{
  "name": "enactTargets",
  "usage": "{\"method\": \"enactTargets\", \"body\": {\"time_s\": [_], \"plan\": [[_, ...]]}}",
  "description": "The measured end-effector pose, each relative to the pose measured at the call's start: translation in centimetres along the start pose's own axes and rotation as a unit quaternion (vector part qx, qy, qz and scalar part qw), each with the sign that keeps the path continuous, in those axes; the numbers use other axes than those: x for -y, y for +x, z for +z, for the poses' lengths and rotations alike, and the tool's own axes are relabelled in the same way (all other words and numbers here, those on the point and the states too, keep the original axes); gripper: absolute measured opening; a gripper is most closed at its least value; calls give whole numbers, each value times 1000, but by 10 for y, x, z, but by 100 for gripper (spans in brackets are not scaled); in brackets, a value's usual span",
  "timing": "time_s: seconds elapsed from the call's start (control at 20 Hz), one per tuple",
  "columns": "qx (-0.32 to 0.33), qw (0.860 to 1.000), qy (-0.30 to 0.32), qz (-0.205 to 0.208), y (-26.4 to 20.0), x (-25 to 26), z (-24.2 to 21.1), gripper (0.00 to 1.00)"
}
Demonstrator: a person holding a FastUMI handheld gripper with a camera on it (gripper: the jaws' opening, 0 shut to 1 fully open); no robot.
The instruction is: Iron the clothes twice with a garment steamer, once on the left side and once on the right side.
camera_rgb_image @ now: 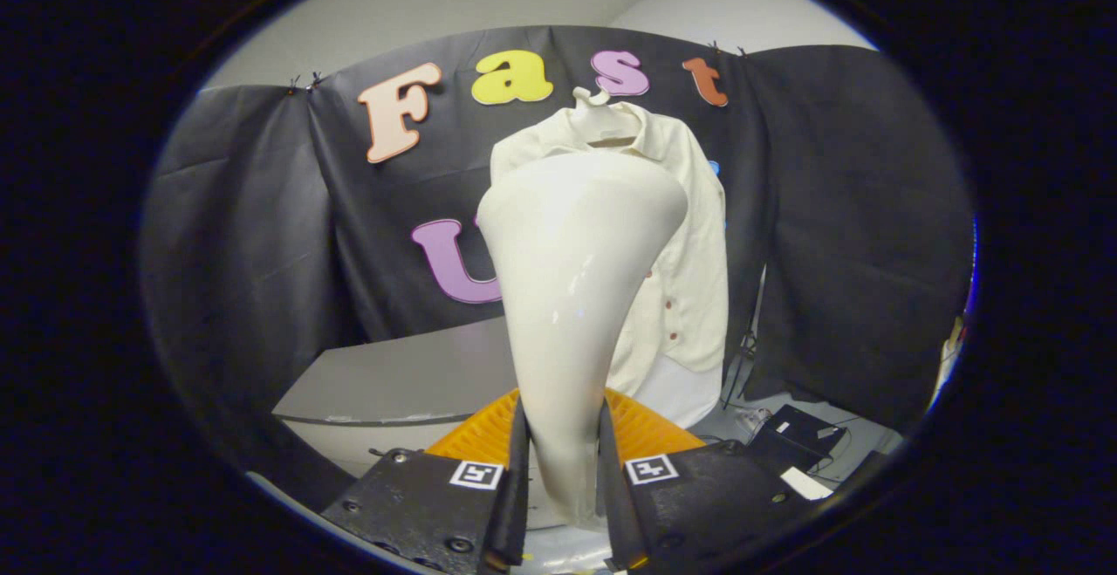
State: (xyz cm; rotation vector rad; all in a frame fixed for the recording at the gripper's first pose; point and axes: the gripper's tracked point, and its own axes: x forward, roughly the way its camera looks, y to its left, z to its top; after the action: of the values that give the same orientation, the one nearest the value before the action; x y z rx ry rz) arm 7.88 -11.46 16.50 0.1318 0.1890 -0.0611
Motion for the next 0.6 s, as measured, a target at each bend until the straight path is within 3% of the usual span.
{"method": "enactTargets", "body": {"time_s": [0.35,0.6], "plan": [[67,997,-32,7,1,-37,20,37],[40,998,-43,20,8,-59,-9,37]]}}
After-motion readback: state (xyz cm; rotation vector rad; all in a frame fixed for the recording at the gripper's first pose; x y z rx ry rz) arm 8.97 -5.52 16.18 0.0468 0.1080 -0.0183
